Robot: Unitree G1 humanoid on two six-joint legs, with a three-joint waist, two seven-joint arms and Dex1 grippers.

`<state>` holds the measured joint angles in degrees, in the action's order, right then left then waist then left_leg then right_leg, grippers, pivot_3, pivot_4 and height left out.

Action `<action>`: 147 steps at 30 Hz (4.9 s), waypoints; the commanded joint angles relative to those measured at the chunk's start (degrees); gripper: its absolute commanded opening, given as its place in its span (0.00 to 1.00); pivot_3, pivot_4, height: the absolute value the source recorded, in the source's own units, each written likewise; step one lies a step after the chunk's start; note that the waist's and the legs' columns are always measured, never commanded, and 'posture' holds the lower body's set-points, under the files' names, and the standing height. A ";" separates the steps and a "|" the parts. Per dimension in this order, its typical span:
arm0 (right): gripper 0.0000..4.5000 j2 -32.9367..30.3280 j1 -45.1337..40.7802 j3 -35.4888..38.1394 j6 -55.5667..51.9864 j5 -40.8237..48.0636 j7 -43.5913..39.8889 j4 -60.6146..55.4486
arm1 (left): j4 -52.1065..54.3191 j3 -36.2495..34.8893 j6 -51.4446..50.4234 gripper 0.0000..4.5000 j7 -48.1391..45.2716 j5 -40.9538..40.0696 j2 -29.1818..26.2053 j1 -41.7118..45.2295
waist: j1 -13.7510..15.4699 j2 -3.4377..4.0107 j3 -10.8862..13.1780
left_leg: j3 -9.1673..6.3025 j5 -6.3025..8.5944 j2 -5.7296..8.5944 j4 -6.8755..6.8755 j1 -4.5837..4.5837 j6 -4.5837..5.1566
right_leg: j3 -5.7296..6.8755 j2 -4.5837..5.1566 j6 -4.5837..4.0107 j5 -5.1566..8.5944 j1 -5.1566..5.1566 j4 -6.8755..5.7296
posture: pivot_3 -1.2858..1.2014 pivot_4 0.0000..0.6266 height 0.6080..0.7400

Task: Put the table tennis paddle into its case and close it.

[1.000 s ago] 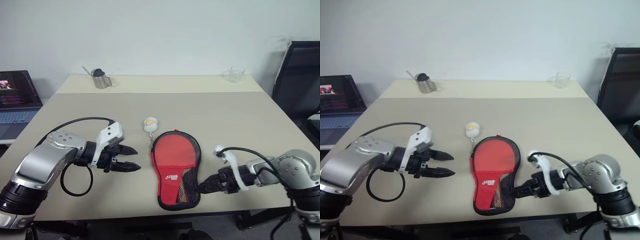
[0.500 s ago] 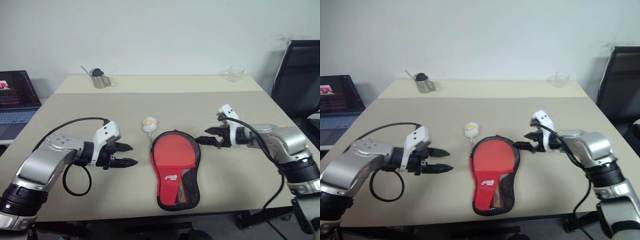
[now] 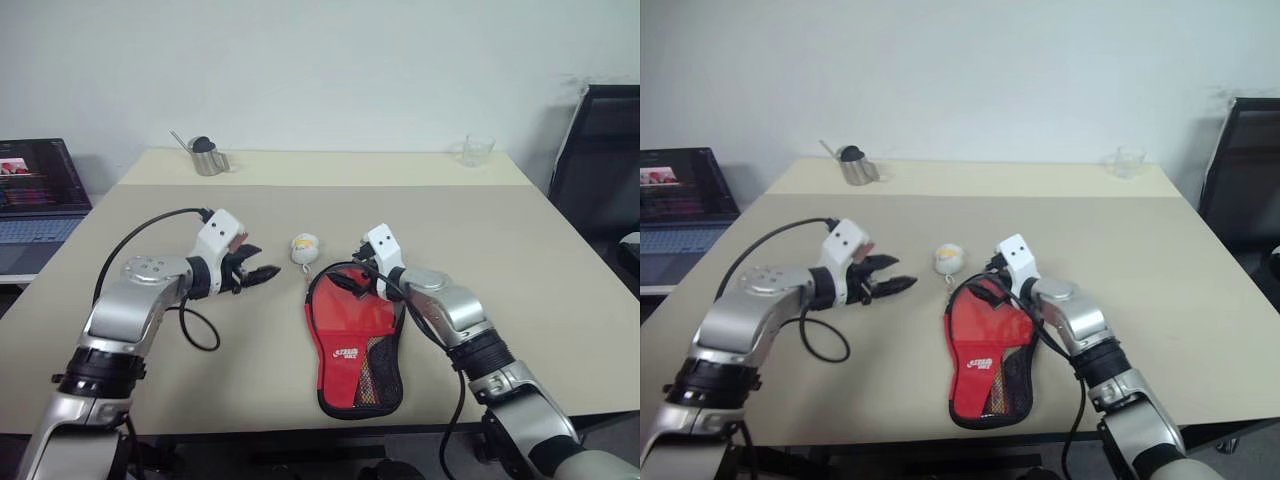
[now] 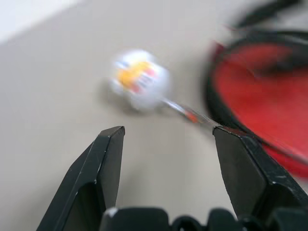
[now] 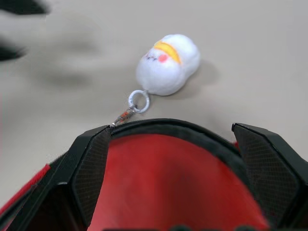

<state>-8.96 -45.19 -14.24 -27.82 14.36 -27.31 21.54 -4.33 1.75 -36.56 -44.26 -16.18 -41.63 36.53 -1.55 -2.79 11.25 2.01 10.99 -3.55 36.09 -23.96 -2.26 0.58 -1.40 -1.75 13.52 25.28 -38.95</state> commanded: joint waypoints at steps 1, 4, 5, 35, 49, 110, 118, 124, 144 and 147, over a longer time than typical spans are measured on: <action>0.97 1.56 1.46 -0.44 2.82 -2.52 -0.35 1.35 | -2.13 1.12 0.62 0.71 2.54 2.20 3.10 3.74 | -0.05 -0.01 -0.01 | 0.00 0.00 0.00 0.00 -0.01 0.00 | 0.00 0.00 0.00 0.00 0.00 0.01 | 0.52 0.24 1.00; 0.97 2.36 2.78 -0.99 0.90 -3.33 -1.88 1.44 | -4.65 2.77 0.05 0.71 2.14 3.17 5.47 6.32 | -0.09 -0.01 -0.01 | -0.03 0.00 -0.01 -0.01 -0.03 0.00 | 0.03 0.01 0.00 0.00 0.01 -0.01 | 0.52 0.24 1.00; 0.97 2.48 3.23 -1.18 -0.13 -3.50 -2.43 1.28 | -5.62 3.31 -0.31 0.71 1.83 3.40 6.00 7.20 | -0.12 -0.02 -0.02 | -0.03 0.00 -0.01 -0.01 0.00 0.00 | 0.02 0.01 -0.01 0.00 0.00 -0.04 | 0.52 0.24 1.00; 0.97 2.79 10.55 -4.70 -6.47 -4.98 -9.90 -10.02 | -58.44 3.03 6.62 0.71 15.96 15.80 22.80 31.45 | -0.36 -0.18 -0.28 | -0.09 -0.02 0.02 0.01 0.20 -0.01 | 0.10 -0.01 0.00 0.00 -0.17 -0.08 | 0.52 0.24 1.00; 0.99 0.86 13.46 -2.69 -11.37 -4.10 -9.17 -16.19 | -64.50 1.03 12.21 0.13 18.63 17.30 25.16 33.01 | -0.09 -0.25 -0.50 | -0.09 -0.02 0.07 0.02 0.21 -0.02 | 0.12 -0.01 0.00 0.00 -0.22 -0.07 | 0.52 0.24 1.00; 0.99 -0.43 22.51 -3.24 -27.15 0.04 -1.85 -34.52 | -74.44 20.26 43.73 0.03 33.70 48.46 51.93 43.69 | 1.45 -0.30 -0.59 | -0.16 -0.01 0.34 0.02 0.12 -0.02 | 0.19 0.05 0.11 0.01 -0.30 0.10 | 0.52 0.24 1.00; 0.99 -0.03 22.71 -3.06 -27.72 0.75 -0.58 -34.78 | -74.30 21.16 45.65 0.03 32.36 48.95 55.79 42.82 | 1.53 -0.26 -0.62 | -0.22 -0.01 0.67 0.00 0.09 0.00 | 0.21 0.37 0.31 0.09 -0.33 0.10 | 0.52 0.24 1.00; 0.99 0.15 22.53 -3.09 -27.37 0.63 -0.62 -34.31 | -74.06 23.95 48.30 0.03 31.78 51.20 58.71 41.56 | 1.60 -0.20 -0.73 | -0.24 0.01 0.88 0.01 0.13 0.03 | 0.21 0.59 0.56 0.09 -0.56 0.28 | 0.52 0.24 1.00; 0.99 0.22 20.82 -3.21 -24.36 -0.04 -2.33 -30.40 | -74.59 23.26 43.03 0.67 27.57 50.47 54.89 39.54 | 1.30 0.36 -1.28 | -0.39 0.15 0.86 -0.01 0.42 0.25 | 0.37 0.58 0.73 0.03 -1.17 0.83 | 0.52 0.24 1.00; 0.99 0.01 20.21 -2.94 -23.25 -0.23 -3.05 -28.80 | -74.56 22.43 41.66 0.74 25.15 49.44 53.40 38.78 | 1.14 0.39 -1.39 | -0.38 0.15 0.86 -0.03 0.56 0.25 | 0.35 0.58 0.73 0.03 -1.26 0.83 | 0.52 0.24 1.00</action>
<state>-10.23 -22.68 -15.24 -50.34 14.60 -30.96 -10.60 -80.47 23.63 5.06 -18.20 33.54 7.31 77.11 -0.41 -2.40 9.85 1.65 11.14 -2.69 36.06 -23.34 -2.01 0.91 -0.82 -1.03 13.54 23.99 -38.13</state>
